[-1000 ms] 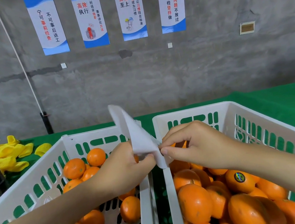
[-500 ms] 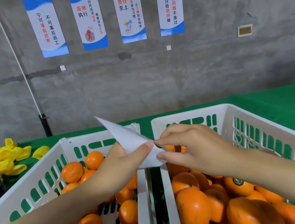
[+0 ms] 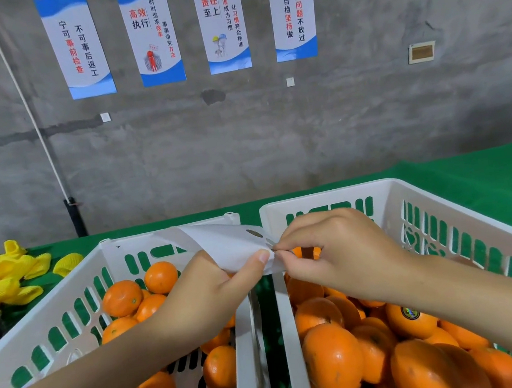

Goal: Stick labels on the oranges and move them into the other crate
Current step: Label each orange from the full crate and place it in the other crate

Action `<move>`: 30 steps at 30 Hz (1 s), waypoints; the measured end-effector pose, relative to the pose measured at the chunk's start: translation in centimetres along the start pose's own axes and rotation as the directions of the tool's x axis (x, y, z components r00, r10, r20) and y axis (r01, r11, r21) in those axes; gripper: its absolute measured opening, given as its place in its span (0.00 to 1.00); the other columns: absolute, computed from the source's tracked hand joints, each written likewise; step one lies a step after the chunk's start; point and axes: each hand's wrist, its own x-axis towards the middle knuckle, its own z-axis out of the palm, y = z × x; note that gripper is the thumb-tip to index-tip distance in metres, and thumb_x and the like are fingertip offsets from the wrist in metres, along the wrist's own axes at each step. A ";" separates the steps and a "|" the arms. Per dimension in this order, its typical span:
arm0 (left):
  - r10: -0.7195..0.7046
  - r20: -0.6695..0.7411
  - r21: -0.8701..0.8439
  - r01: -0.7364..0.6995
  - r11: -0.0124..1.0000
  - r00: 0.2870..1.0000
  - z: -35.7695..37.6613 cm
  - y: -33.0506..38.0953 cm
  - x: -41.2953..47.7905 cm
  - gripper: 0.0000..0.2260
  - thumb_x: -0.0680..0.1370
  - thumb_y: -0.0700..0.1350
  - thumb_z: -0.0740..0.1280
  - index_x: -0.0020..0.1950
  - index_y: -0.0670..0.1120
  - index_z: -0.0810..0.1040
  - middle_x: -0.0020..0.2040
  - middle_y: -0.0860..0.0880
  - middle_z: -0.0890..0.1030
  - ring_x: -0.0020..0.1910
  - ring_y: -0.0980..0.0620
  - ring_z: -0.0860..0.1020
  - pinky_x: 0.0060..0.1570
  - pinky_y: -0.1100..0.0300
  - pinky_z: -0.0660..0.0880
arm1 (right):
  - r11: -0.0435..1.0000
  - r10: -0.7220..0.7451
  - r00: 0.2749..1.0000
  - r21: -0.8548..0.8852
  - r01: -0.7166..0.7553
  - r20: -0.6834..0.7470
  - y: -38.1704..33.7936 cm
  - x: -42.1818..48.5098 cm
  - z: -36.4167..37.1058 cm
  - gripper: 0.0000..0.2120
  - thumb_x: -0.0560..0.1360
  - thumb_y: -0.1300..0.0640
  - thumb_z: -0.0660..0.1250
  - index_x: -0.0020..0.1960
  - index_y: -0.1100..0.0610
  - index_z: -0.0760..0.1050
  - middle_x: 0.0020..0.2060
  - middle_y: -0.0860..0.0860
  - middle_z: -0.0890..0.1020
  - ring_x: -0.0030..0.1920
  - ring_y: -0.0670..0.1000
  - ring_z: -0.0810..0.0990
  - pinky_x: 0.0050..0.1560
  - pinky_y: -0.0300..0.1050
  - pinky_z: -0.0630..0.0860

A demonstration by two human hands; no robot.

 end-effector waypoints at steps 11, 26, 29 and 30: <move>-0.057 0.328 -0.252 0.145 0.957 0.943 -0.6 -0.4 0.1 0.10 0.81 0.51 0.67 0.61 0.59 0.81 0.59 0.59 0.84 0.58 0.59 0.81 0.54 0.69 0.76 | 0.922 0.312 0.888 0.332 -0.198 -0.337 0.6 1.2 -1.1 0.08 0.80 0.53 0.63 0.49 0.51 0.81 0.43 0.41 0.80 0.46 0.43 0.78 0.44 0.38 0.73; -0.036 0.368 -0.064 0.063 0.996 0.929 0.3 -1.6 0.4 0.21 0.76 0.64 0.65 0.56 0.49 0.82 0.49 0.44 0.82 0.44 0.43 0.82 0.46 0.43 0.80 | 0.887 0.279 0.960 0.392 -0.243 -0.036 -0.3 0.1 1.5 0.21 0.78 0.37 0.51 0.44 0.49 0.75 0.37 0.55 0.77 0.40 0.55 0.76 0.44 0.63 0.74; 0.040 0.430 0.035 -0.060 0.998 0.902 -0.7 -2.2 1.0 0.12 0.80 0.63 0.62 0.54 0.62 0.82 0.55 0.60 0.81 0.57 0.58 0.79 0.58 0.60 0.76 | 0.876 0.323 0.946 0.382 -0.293 -0.016 -0.1 0.2 1.1 0.30 0.80 0.36 0.50 0.43 0.61 0.74 0.38 0.60 0.77 0.41 0.59 0.77 0.45 0.62 0.74; 0.056 0.422 0.056 -0.087 0.995 0.905 -1.3 -2.4 1.2 0.10 0.81 0.62 0.61 0.50 0.66 0.81 0.53 0.64 0.80 0.56 0.61 0.78 0.56 0.67 0.73 | 0.868 0.346 0.938 0.380 -0.321 0.002 0.0 0.3 0.8 0.31 0.81 0.35 0.50 0.40 0.62 0.72 0.35 0.60 0.76 0.38 0.59 0.76 0.42 0.60 0.73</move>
